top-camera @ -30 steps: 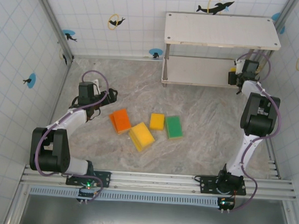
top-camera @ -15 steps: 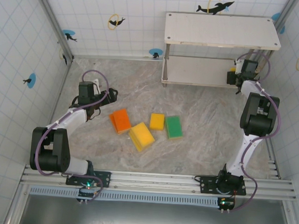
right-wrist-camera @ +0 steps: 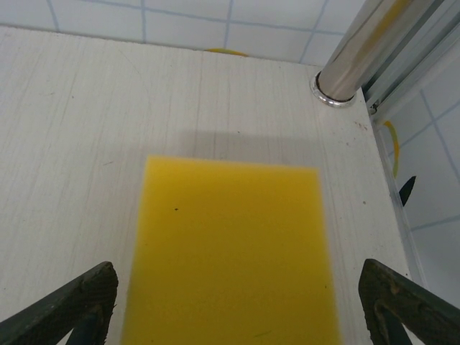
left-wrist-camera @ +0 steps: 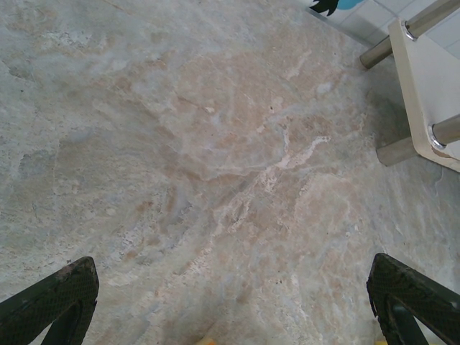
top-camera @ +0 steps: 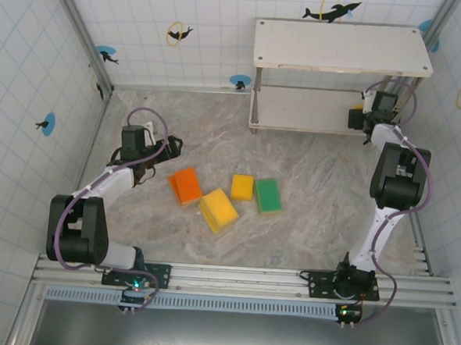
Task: Place and organize the cleaning sponges onto the shelf
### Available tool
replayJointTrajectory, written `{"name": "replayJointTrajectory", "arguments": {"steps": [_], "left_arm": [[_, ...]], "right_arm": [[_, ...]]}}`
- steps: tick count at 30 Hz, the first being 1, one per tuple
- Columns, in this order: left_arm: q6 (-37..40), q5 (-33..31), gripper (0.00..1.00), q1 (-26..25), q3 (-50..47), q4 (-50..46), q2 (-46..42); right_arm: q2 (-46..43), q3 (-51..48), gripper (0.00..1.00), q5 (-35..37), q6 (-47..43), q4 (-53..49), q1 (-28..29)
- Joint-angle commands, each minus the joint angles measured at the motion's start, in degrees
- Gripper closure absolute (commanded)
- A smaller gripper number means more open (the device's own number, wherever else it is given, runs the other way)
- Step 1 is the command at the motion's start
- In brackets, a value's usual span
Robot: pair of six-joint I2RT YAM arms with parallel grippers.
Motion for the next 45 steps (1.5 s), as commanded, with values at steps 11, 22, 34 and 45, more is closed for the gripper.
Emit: {"name": "replayJointTrajectory", "arguments": {"steps": [11,22,34,45], "left_arm": [[1.43,2.0,0.02,-0.39,1.6,-0.02,-1.12],[0.26,3.98,0.02,-0.36,0.93,0.25,-2.02],[-1.43,6.61,0.02,-0.53,-0.6,-0.08,-6.9],[-1.71,6.87,0.02,-1.04,-1.93,-1.93,-10.05]], "right_arm": [[-7.78,-2.5,0.03,3.09,-0.88,2.41,1.56],[-18.27,-10.43,0.01,8.33,-4.19,-4.03,6.33],[-32.27,-14.34,0.01,9.03,3.46,-22.83,18.97],[-38.11,-19.39,0.01,1.45,29.55,-28.25,28.24]]}}
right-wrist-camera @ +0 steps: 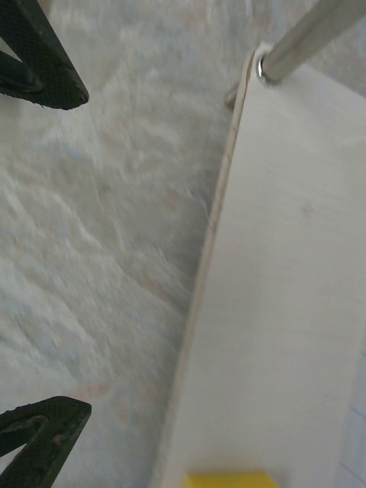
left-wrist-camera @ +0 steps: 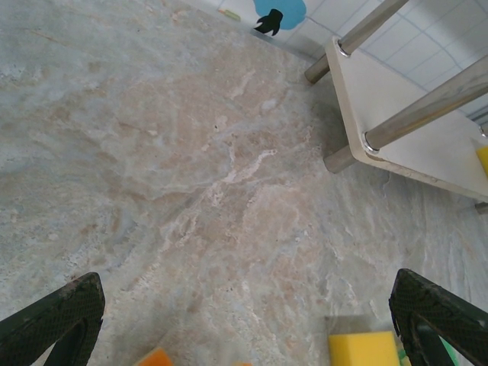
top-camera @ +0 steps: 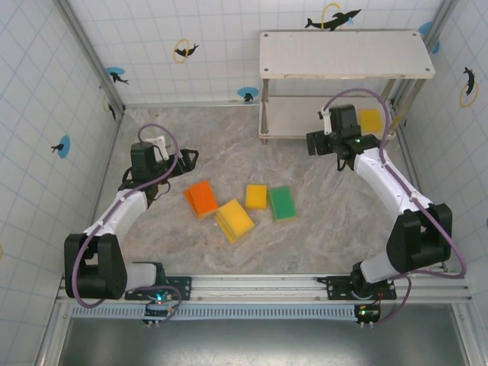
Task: Place and organize the cleaning sponges onto the shelf
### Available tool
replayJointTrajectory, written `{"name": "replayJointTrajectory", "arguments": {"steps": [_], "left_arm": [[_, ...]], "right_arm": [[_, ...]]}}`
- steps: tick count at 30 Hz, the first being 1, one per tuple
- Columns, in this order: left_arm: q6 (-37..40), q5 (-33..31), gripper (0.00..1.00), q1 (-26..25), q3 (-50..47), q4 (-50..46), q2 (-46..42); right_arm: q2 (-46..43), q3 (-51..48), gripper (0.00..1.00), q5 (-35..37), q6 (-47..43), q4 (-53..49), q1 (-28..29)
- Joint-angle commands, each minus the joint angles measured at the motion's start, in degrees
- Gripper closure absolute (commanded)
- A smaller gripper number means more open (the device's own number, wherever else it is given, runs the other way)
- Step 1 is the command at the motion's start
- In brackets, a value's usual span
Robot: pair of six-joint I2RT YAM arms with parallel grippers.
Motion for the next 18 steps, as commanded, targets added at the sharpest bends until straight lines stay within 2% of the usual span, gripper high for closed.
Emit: {"name": "replayJointTrajectory", "arguments": {"steps": [1,4,8,9,12,16,18], "left_arm": [[-1.14,1.04,0.02,-0.34,-1.0,-0.86,-2.55],[-1.41,1.04,0.02,-0.62,-1.14,-1.29,-3.66],[-1.87,0.8,0.02,-0.87,-1.2,-2.08,-4.77],[-1.95,0.63,0.02,-0.89,-1.3,-2.26,-4.99],[-2.29,0.01,0.02,-1.31,-1.63,-2.45,-5.61],[-2.46,-0.87,0.02,-1.66,-1.71,-2.96,-5.93],[-2.74,-1.15,0.03,-1.81,-1.5,-3.3,-6.11]], "right_arm": [[-2.15,-2.53,0.01,-3.73,15.69,-1.72,1.87],[-1.74,-2.74,0.01,-2.8,22.39,-2.56,4.65],[-3.86,-6.08,0.01,6.84,27.37,1.23,11.71],[-4.44,-7.01,0.01,7.25,26.94,2.64,13.51],[-4.95,-8.19,0.01,-3.53,21.98,6.01,15.93],[-7.4,-12.34,0.01,-0.89,25.11,11.56,19.54],[-8.64,-14.37,0.01,3.81,28.7,12.7,21.08]]}}
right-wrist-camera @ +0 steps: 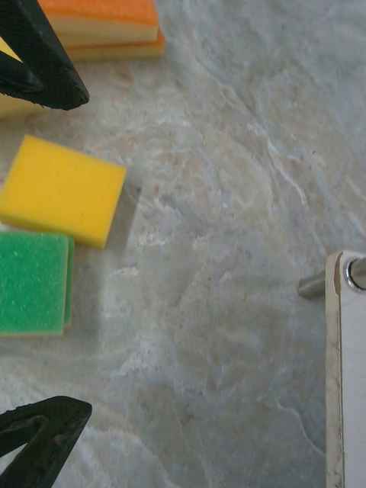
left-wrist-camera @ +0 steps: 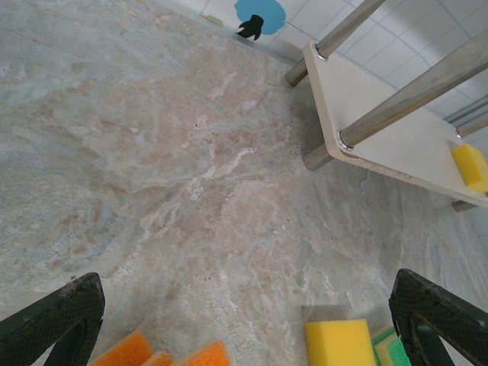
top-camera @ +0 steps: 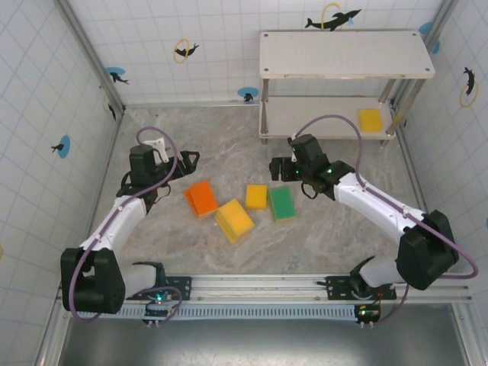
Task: Place and organize the cleaning sponges onto the shelf
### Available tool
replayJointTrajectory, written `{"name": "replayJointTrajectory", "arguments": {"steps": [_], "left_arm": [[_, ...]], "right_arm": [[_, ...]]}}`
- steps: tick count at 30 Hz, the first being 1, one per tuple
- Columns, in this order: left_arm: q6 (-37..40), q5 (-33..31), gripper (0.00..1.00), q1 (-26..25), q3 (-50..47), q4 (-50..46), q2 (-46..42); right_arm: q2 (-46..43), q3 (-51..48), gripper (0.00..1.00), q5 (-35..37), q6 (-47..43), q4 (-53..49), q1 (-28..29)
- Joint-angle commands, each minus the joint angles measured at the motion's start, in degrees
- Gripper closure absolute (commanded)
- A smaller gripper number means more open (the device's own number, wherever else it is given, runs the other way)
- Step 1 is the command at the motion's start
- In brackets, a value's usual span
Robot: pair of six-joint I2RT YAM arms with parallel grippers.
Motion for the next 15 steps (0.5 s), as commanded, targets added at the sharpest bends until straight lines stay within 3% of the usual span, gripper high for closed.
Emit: {"name": "replayJointTrajectory", "arguments": {"steps": [1,8,15], "left_arm": [[-0.78,-0.85,0.02,-0.39,-0.05,-1.83,-1.23],[-0.43,-2.26,0.02,-0.73,0.32,-3.66,-2.99],[-0.78,-2.38,0.02,-1.03,0.09,-3.84,-2.92]], "right_arm": [[-3.33,-3.47,0.01,5.57,5.78,5.87,2.09],[-1.41,-5.11,0.01,5.4,12.67,6.14,5.3],[7.03,0.28,0.01,6.32,13.66,3.91,10.75]]}}
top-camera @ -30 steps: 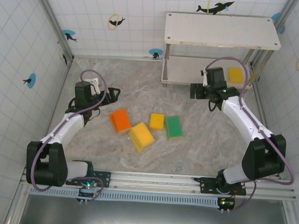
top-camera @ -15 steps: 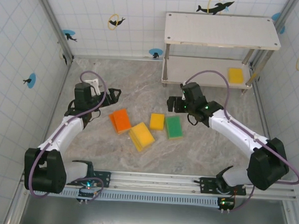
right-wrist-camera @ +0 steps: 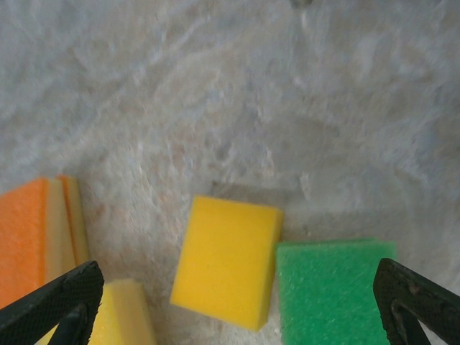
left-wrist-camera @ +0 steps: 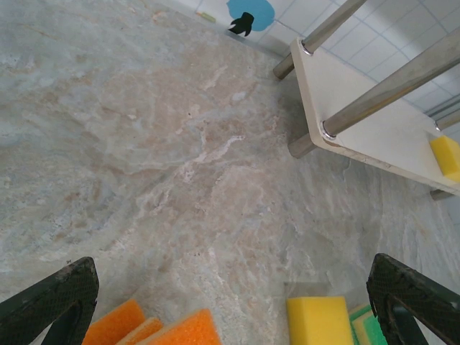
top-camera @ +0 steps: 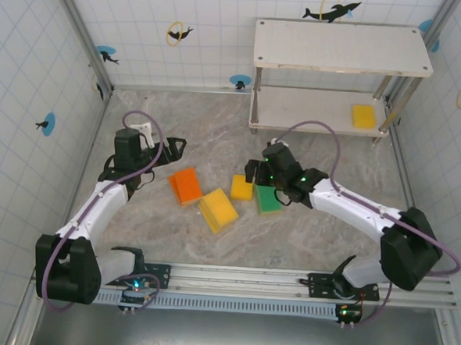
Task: Place and organize the cleaning sponges onto the shelf
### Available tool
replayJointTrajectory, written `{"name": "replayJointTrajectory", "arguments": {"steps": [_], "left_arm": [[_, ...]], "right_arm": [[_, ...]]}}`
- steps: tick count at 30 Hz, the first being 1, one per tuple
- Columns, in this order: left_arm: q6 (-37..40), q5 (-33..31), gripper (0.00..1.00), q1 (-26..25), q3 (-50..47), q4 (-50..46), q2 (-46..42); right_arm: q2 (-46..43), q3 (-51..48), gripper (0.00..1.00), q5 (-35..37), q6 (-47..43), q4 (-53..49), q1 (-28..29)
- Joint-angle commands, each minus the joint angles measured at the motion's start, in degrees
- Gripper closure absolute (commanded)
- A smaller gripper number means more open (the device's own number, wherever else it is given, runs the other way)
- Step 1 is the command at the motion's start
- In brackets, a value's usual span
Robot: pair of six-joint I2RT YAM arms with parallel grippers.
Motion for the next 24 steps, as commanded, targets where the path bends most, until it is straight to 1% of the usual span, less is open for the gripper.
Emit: {"name": "replayJointTrajectory", "arguments": {"steps": [1,7,10,16,24], "left_arm": [[-0.59,-0.7,0.02,-0.44,0.11,-1.13,-0.87],[-0.15,-1.2,0.02,-0.6,0.33,-2.33,-1.27],[0.1,-1.28,0.02,-0.6,0.34,-2.68,-1.42],[0.25,-1.12,0.02,-0.62,0.31,-2.74,-1.28],[0.05,-0.95,0.02,-0.74,-0.22,-2.29,-0.91]], "right_arm": [[4.32,4.66,0.01,2.26,2.18,-0.74,2.48],[9.94,8.22,0.0,4.41,8.1,-2.87,6.08],[10.85,7.97,0.01,5.04,10.0,-2.4,7.32],[11.6,8.82,0.01,6.35,11.98,-4.91,9.02],[13.12,7.86,0.02,5.31,14.5,-4.23,9.72]]}}
